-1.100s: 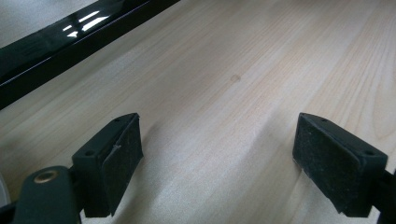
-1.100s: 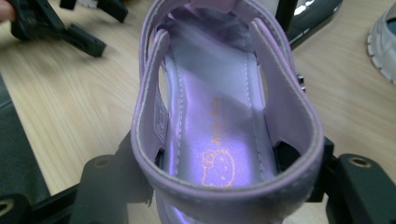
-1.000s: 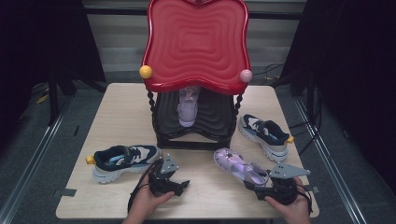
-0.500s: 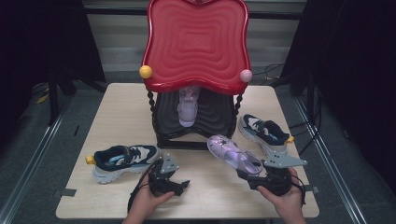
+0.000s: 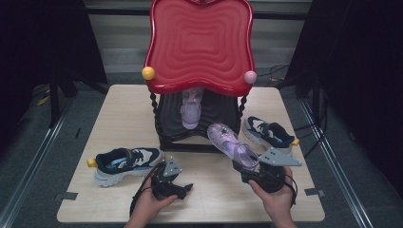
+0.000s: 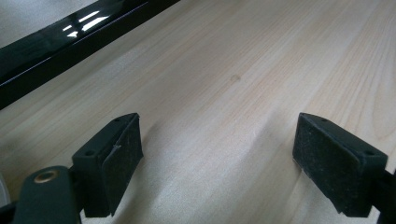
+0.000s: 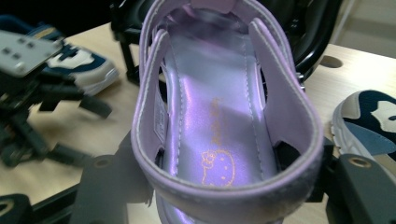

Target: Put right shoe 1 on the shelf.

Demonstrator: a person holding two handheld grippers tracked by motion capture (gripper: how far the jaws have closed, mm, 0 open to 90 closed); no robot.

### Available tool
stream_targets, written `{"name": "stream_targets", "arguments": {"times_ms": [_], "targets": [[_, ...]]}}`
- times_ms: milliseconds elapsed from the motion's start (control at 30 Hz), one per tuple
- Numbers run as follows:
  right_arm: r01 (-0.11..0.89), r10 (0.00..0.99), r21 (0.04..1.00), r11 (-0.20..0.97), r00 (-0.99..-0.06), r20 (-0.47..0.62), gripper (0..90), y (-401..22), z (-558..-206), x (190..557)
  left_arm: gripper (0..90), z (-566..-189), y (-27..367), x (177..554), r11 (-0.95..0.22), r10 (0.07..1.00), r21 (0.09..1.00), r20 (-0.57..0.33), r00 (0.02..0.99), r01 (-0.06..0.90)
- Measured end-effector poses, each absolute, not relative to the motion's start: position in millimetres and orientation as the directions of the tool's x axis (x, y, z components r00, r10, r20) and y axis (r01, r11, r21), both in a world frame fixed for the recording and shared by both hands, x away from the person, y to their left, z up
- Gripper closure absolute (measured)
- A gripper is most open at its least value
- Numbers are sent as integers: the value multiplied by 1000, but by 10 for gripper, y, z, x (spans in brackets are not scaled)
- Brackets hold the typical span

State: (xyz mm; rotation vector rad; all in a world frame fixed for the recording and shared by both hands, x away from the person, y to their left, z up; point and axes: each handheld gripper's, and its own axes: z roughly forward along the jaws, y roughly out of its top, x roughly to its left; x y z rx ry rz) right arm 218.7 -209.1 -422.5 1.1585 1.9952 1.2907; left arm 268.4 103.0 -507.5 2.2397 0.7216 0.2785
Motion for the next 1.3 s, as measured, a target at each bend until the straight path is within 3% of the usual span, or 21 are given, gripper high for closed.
{"name": "stream_targets", "arguments": {"times_ms": [300, 700, 1300], "targets": [[349, 908, 924, 159, -420, 3, 374, -1838, -4233, 2266, 154, -5075, 1030, 2684, -556, 577, 721, -22, 817, 413], [343, 951, 938, 59, -306, 52, 373, -1601, -4240, 2436, 154, -5075, 1030, 2684, -558, 576, 721, -21, 817, 412], [315, 978, 946, 72, -208, -5, 373, -1302, -4161, 2666, 154, -5075, 1030, 2684, -559, 574, 721, -21, 819, 411]]}}
